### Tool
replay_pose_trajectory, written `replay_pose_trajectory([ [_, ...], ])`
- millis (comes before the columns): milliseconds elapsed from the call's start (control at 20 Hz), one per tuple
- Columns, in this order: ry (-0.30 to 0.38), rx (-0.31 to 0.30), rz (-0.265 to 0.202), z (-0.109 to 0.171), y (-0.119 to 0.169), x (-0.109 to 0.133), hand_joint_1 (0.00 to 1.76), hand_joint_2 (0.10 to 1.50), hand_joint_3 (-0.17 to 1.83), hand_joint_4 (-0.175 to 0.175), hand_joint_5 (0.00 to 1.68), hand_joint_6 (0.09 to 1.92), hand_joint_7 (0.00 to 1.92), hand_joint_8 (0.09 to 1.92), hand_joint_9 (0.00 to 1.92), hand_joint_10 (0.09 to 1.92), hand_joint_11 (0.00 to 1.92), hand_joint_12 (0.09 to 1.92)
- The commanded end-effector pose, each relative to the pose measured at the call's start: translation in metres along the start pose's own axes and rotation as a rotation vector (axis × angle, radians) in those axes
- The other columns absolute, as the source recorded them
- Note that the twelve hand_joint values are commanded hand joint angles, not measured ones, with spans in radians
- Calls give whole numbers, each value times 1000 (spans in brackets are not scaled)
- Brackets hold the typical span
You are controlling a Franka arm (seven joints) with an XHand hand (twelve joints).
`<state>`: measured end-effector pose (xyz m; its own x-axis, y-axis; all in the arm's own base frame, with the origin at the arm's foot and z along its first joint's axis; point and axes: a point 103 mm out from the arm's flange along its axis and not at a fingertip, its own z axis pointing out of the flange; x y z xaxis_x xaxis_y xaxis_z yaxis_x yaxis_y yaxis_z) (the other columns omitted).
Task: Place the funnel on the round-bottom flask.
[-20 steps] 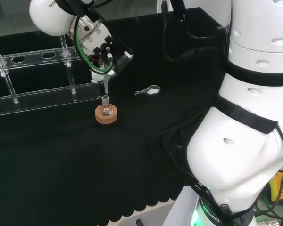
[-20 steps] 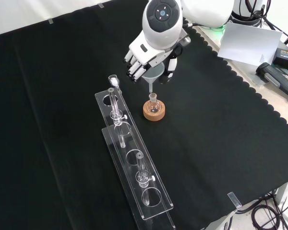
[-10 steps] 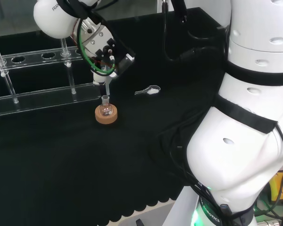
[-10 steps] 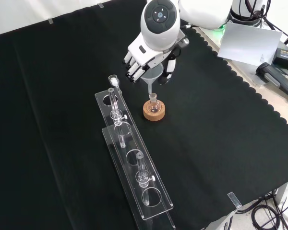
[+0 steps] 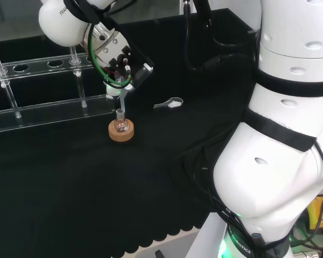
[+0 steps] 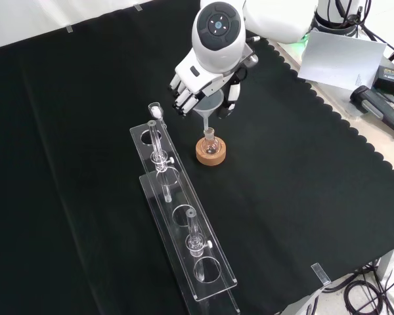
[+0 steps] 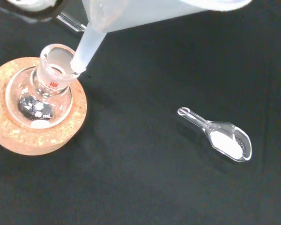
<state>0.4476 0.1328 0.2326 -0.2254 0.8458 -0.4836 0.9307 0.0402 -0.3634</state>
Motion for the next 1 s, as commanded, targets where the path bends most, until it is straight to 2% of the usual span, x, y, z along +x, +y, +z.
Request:
replay_pose_trajectory([
  [50, -7, 12, -5, 7, 2, -1, 905, 702, 641, -52, 770, 754, 660, 665, 1294, 194, 913, 1039],
  [300, -3, 6, -14, 7, 3, -1, 907, 702, 642, -53, 774, 754, 660, 665, 1296, 191, 914, 1038],
  [600, -36, -6, -22, -12, 1, 24, 908, 702, 644, -53, 776, 753, 659, 666, 1299, 186, 916, 1036],
  [850, -32, -26, -40, -18, -4, 28, 909, 702, 645, -53, 778, 752, 659, 667, 1301, 182, 918, 1035],
  [1000, -63, -12, -30, -20, -6, 32, 909, 702, 646, -53, 779, 752, 659, 668, 1302, 180, 919, 1034],
])
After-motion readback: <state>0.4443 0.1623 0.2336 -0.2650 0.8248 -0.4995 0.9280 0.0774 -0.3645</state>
